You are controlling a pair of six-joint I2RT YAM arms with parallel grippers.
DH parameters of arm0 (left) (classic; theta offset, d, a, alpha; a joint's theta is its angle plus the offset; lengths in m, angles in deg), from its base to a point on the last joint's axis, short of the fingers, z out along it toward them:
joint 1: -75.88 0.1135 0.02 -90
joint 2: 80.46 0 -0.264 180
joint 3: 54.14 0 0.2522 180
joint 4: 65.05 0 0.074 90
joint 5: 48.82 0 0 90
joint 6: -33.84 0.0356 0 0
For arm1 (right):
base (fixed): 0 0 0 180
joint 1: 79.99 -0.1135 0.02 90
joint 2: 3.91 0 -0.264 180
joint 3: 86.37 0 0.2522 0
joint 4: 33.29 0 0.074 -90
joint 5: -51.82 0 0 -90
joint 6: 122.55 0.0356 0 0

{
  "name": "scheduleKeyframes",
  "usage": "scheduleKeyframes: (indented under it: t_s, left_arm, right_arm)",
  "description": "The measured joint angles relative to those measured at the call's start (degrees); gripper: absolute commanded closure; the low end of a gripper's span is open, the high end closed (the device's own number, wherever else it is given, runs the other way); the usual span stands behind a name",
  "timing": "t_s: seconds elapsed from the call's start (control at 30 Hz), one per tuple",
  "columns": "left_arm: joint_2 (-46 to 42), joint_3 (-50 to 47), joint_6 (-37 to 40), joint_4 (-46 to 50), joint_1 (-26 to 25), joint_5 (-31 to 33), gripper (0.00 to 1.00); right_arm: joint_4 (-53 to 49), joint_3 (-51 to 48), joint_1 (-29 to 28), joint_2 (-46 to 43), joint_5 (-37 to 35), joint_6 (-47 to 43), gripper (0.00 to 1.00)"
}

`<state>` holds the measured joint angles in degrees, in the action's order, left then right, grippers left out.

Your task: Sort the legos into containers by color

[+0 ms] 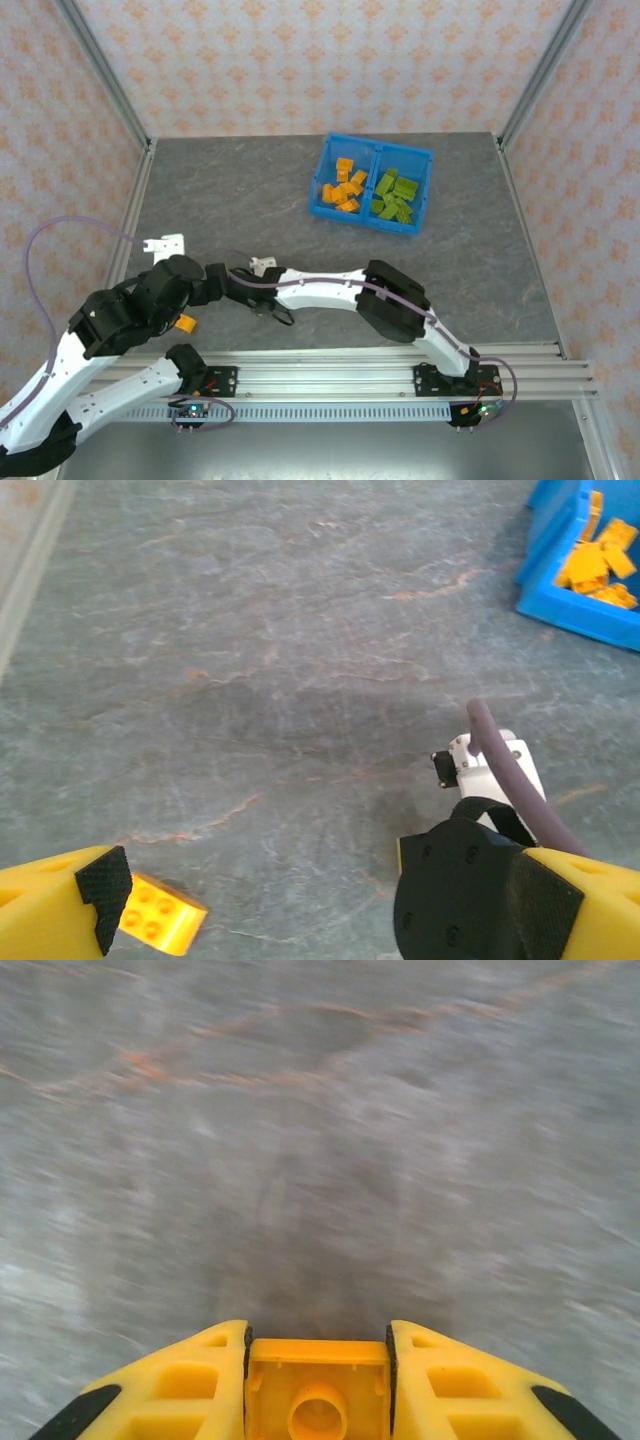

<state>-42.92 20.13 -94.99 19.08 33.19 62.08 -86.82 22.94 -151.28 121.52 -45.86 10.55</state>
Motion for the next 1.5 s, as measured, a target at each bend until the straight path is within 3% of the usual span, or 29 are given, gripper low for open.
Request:
scheduleKeyframes:
  t_s: [0.17, 0.3, 0.4, 0.5, 0.63, 0.77, 0.87, 0.93, 1.03, 1.23, 1.5]
  left_arm:
    - [-1.03, -2.36, 3.74, -5.90, 0.00, -6.23, 0.00]
    - [-2.29, -3.32, 6.91, -9.90, 0.00, -10.05, 0.00]
    - [-2.08, -3.34, 7.74, -11.47, 0.00, -10.47, 0.00]
    - [-1.20, -3.34, 6.05, -11.41, -0.02, -8.63, 0.00]
    - [0.96, -3.37, -1.29, -8.92, 0.00, -1.84, 0.00]
    - [1.36, -5.84, -7.82, -7.98, 0.00, 3.56, 0.05]
    - [1.92, -8.96, -11.58, -7.96, 0.81, 5.35, 0.10]
    - [3.17, -10.69, -13.55, -8.24, 2.71, 5.53, 0.17]
    - [5.92, -12.72, -15.41, -9.62, 8.35, 4.61, 0.25]
    - [13.84, -13.49, -20.50, -13.29, 22.01, 2.32, 0.16]
    - [23.65, -17.18, -30.62, -14.75, 33.31, -1.84, 0.14]
  right_arm:
    - [0.33, -7.50, 5.11, -11.28, -2.43, -1.66, 0.72]
    - [2.34, -7.37, 15.26, -18.91, -4.87, -6.08, 0.72]
    - [3.69, -3.52, 24.00, -18.62, -6.12, -10.01, 0.72]
    - [4.17, 3.72, 30.82, -13.33, -6.60, -13.38, 0.72]
    - [3.52, 19.10, 36.50, 0.33, -5.55, -16.52, 0.69]
    - [0.68, 31.26, 38.97, 12.35, -4.55, -18.84, 0.54]
    - [-3.13, 38.66, 39.58, 18.49, -3.96, -20.17, 0.37]
    - [-5.46, 41.53, 39.85, 19.89, -3.04, -20.70, 0.31]
    - [-6.91, 42.56, 39.82, 19.02, -2.54, -21.27, 0.28]
    - [-7.37, 36.72, 39.65, 9.07, -0.90, -22.03, 0.24]
    - [-6.69, 27.98, 37.92, -9.16, 0.22, -23.71, 0.19]
